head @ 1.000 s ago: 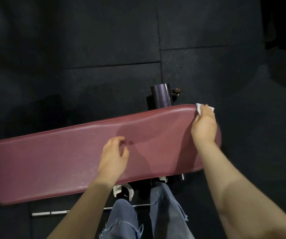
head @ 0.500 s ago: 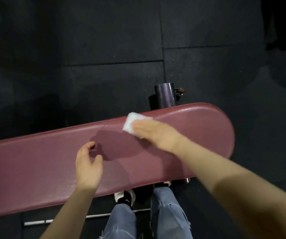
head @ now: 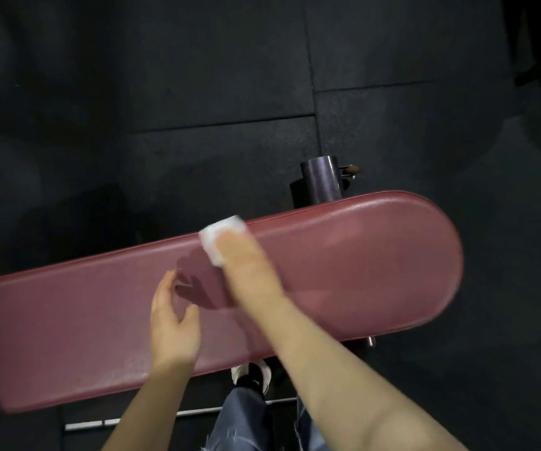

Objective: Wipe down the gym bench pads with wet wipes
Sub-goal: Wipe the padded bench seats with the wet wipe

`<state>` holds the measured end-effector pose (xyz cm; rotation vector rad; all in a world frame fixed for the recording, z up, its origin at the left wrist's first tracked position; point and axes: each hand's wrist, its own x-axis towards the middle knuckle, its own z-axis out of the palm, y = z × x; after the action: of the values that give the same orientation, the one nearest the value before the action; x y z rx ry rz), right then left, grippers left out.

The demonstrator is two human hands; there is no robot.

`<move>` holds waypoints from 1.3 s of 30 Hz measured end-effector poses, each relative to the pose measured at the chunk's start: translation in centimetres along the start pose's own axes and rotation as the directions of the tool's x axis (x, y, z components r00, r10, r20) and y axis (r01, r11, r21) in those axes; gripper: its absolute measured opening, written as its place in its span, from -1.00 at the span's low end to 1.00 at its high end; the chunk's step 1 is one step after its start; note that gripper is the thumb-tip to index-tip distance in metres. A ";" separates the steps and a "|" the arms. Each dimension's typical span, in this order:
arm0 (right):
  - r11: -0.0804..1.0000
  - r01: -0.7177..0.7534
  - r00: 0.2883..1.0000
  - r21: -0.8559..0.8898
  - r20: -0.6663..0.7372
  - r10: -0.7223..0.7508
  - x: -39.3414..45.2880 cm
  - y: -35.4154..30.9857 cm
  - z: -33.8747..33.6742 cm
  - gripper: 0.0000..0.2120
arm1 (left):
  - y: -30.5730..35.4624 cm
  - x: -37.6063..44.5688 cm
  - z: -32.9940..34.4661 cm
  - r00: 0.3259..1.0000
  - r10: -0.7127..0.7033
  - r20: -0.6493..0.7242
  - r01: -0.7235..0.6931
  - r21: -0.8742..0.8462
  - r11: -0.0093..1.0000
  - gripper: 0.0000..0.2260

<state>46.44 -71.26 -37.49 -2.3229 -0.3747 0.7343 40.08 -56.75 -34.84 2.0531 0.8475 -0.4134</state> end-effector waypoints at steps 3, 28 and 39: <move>0.927 0.374 0.893 -0.002 0.269 -0.360 0.5 -2.4 2.8 -0.65 | -0.9 0.2 -1.3 0.999 -0.028 -0.040 0.029 0.033 0.999 -0.46; 0.883 0.369 0.929 -0.290 0.072 -0.364 -5.7 7.7 3.3 -0.65 | -3.2 -3.3 -1.8 0.973 0.082 0.216 -0.144 0.288 0.947 -0.41; 0.793 -0.608 0.601 0.050 -0.624 0.500 -15.9 18.9 -9.7 -0.51 | -3.9 -4.0 -0.8 0.948 0.073 0.311 -0.228 0.500 0.835 -0.35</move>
<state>40.76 -97.18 -37.75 -2.6974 0.6547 0.1590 34.53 -56.21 -34.47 2.4643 0.4118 -0.9099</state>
